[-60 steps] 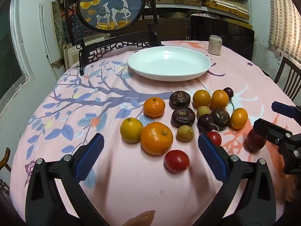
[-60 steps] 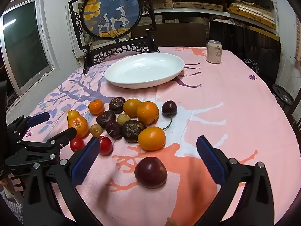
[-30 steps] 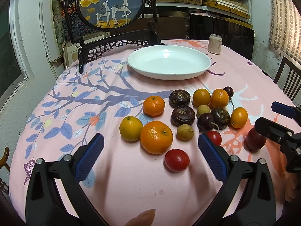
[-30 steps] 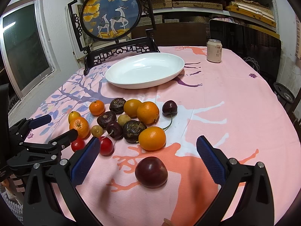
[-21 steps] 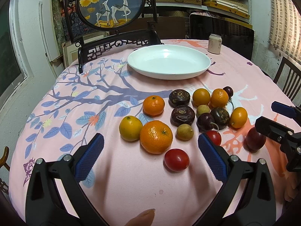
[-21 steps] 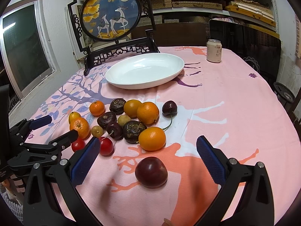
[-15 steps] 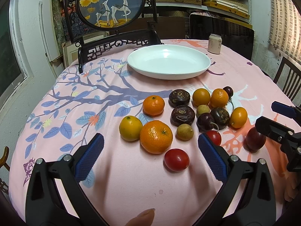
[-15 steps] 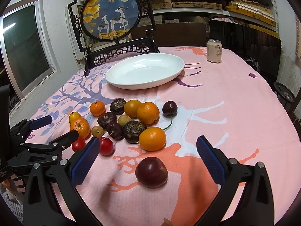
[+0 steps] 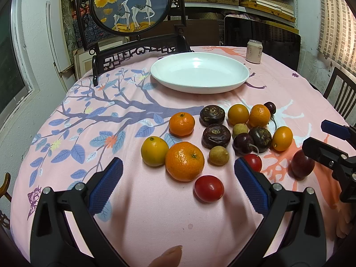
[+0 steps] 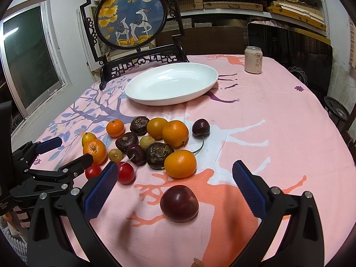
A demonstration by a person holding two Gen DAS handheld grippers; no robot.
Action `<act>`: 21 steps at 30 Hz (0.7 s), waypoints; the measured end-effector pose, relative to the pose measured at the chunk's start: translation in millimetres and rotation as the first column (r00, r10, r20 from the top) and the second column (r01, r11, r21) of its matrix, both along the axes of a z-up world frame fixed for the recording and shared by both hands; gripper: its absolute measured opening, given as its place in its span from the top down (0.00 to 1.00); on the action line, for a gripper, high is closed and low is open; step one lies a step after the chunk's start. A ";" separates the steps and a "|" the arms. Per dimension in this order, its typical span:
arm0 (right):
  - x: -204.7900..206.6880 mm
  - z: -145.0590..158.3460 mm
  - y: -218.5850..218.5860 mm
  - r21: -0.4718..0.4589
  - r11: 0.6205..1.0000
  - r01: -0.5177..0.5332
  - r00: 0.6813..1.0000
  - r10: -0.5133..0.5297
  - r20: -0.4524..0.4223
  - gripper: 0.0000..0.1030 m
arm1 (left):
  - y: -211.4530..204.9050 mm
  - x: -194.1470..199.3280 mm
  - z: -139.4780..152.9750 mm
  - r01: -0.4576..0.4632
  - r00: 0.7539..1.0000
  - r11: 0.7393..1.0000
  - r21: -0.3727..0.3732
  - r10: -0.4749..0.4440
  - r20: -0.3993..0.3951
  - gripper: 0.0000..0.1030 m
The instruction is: Organize fruits
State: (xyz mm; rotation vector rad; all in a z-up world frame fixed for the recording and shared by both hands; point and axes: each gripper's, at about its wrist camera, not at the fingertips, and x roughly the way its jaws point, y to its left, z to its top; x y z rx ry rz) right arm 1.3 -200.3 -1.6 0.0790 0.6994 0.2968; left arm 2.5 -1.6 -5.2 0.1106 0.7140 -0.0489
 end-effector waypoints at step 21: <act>-2.8 3.9 -0.4 0.003 1.000 -0.002 1.000 0.002 -0.001 0.01 | -3.1 -1.2 -3.2 0.005 1.000 1.000 0.001 -0.005 -0.006 0.02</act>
